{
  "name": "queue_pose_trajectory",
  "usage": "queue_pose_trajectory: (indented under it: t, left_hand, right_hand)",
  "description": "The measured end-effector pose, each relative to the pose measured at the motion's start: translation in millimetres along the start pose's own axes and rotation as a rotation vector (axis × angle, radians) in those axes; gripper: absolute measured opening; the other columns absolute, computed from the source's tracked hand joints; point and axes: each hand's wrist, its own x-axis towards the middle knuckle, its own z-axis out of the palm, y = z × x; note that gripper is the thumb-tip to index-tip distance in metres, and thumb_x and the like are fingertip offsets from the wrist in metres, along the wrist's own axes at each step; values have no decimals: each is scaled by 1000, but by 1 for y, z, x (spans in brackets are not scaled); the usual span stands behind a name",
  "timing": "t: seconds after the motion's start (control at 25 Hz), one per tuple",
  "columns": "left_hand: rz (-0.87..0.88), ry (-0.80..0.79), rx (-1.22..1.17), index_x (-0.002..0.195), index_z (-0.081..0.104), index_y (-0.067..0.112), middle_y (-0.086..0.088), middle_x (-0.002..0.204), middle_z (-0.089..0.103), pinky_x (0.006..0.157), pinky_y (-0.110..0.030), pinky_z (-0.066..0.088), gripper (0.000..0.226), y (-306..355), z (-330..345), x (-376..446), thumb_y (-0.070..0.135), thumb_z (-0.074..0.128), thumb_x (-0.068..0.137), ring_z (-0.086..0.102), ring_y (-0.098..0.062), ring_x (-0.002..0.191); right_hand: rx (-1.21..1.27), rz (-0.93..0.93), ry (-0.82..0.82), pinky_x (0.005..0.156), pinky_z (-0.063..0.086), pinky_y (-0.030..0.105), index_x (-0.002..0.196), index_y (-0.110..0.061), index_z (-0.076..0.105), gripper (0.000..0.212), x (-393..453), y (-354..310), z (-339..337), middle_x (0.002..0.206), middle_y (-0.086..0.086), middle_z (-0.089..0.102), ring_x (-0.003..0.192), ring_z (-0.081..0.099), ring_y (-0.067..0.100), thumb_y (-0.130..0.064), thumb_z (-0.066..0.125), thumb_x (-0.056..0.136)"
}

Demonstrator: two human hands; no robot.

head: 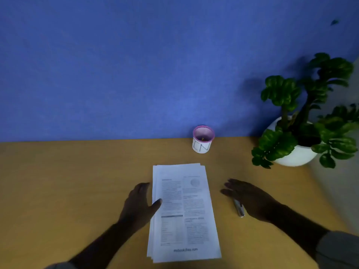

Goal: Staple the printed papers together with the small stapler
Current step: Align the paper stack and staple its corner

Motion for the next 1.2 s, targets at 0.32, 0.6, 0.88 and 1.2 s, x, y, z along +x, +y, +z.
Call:
queue_pose_trajectory:
  t: [0.32, 0.6, 0.88, 1.2]
  left_hand:
    - [-180, -69, -14, 138, 48, 19, -5, 134, 56, 99, -38, 51, 66, 1, 29, -8, 47, 72, 84, 52, -23, 124]
    - [-282, -72, -32, 137, 50, 15, -6, 135, 55, 98, -39, 53, 69, 7, 36, -8, 43, 76, 81, 51, -25, 126]
    - [-379, -68, -134, 125, 56, 10, -9, 125, 60, 97, -37, 51, 55, 25, 35, 8, 35, 75, 80, 52, -27, 119]
    - [-621, -53, -720, 101, 74, 5, -10, 100, 77, 73, -37, 61, 22, 28, 36, 24, 18, 75, 82, 73, -26, 85]
  right_hand:
    - [-123, -57, -81, 119, 16, 38, 137, -24, 54, 41, 9, 18, 38, 159, 6, 31, 149, 18, 24, -11, 51, 97]
    - [-111, -9, 230, 84, 53, 46, 92, -28, 73, 34, 17, 12, 42, 96, 0, 72, 102, 68, 28, -19, 89, 63]
    - [799, 559, 192, 53, 39, 18, 90, -21, 52, 19, 86, -61, 51, 85, -4, 58, 67, 56, 6, -33, 42, 102]
    - [590, 634, 165, 87, 47, 35, 100, -18, 55, 19, 91, -88, 77, 101, -1, 55, 94, 52, 15, -33, 43, 100]
